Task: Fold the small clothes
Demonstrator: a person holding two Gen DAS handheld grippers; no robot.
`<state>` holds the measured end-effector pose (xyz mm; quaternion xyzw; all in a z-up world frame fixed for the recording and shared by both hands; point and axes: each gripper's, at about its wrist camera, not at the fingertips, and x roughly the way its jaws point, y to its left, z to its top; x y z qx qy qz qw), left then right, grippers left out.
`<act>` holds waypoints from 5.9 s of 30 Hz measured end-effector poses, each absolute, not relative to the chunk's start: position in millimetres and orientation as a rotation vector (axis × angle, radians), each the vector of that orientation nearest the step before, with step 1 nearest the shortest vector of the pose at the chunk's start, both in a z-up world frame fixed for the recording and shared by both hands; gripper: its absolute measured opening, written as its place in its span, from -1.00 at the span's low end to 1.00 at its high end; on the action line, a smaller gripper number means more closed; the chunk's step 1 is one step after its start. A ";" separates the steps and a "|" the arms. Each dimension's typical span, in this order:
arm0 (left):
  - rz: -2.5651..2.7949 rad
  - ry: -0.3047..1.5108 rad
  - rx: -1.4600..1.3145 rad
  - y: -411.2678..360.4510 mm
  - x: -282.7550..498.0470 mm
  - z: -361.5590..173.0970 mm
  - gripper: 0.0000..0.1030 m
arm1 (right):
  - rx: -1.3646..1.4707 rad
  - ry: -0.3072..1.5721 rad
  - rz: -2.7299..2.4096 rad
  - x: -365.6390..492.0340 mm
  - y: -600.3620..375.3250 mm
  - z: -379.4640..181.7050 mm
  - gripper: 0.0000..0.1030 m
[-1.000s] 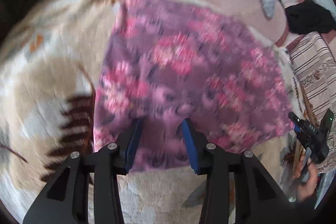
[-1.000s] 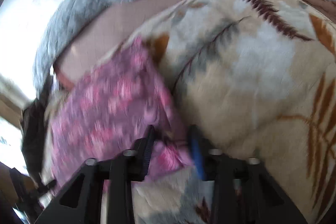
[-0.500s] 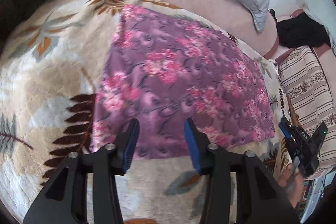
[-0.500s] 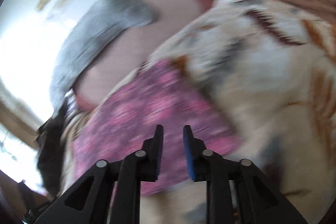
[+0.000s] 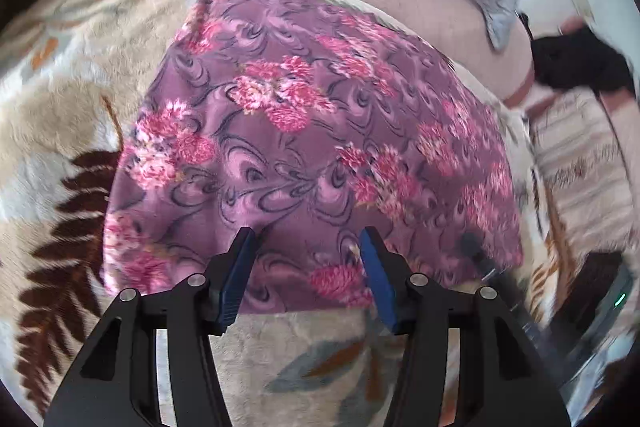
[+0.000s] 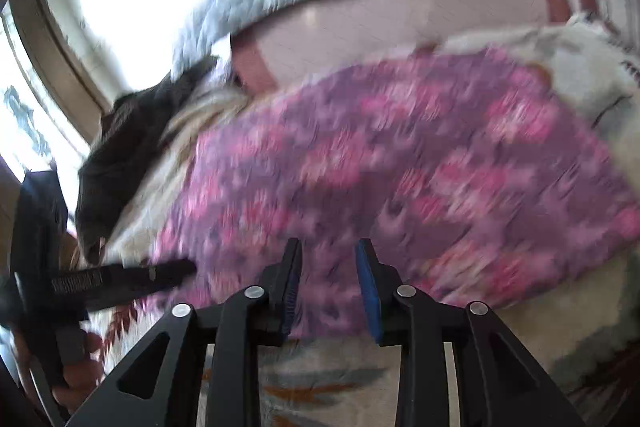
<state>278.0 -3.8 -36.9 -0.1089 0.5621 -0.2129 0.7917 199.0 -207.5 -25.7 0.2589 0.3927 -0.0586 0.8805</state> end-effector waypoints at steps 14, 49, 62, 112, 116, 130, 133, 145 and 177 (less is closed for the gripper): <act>-0.451 1.225 -0.318 13.2 289.8 -44.1 0.03 | 1.049 0.635 -0.510 125.5 -358.9 -65.9 -0.57; -0.287 0.997 0.175 -54.0 300.6 -64.3 1.00 | 0.415 0.987 -0.546 196.6 -309.3 -50.8 0.97; -0.280 0.829 0.034 -21.4 346.6 4.1 1.00 | 0.595 0.819 -0.612 236.6 -420.6 -15.2 0.57; -0.353 1.167 -0.215 121.2 421.6 -13.3 1.00 | -0.450 0.797 -0.087 288.1 26.1 -36.6 -0.89; -0.455 1.240 -0.316 90.0 435.1 -22.7 1.00 | -0.404 0.700 -0.126 274.5 11.7 -16.9 -0.91; -0.520 1.333 -0.250 -9.5 446.5 -33.4 -0.80 | -0.190 0.646 -0.128 257.2 -34.6 1.4 -0.91; -0.517 1.321 -0.298 -4.3 444.3 -21.6 -0.83 | -0.103 0.629 -0.140 251.8 -51.3 7.8 -0.91; -0.603 1.227 -0.235 -64.9 415.5 38.5 -0.83 | 0.157 0.542 -0.251 210.5 -125.2 43.5 -0.91; -0.679 1.218 -0.057 -263.8 387.1 31.5 -0.80 | 1.143 0.552 -0.546 113.6 -348.5 -54.9 -0.90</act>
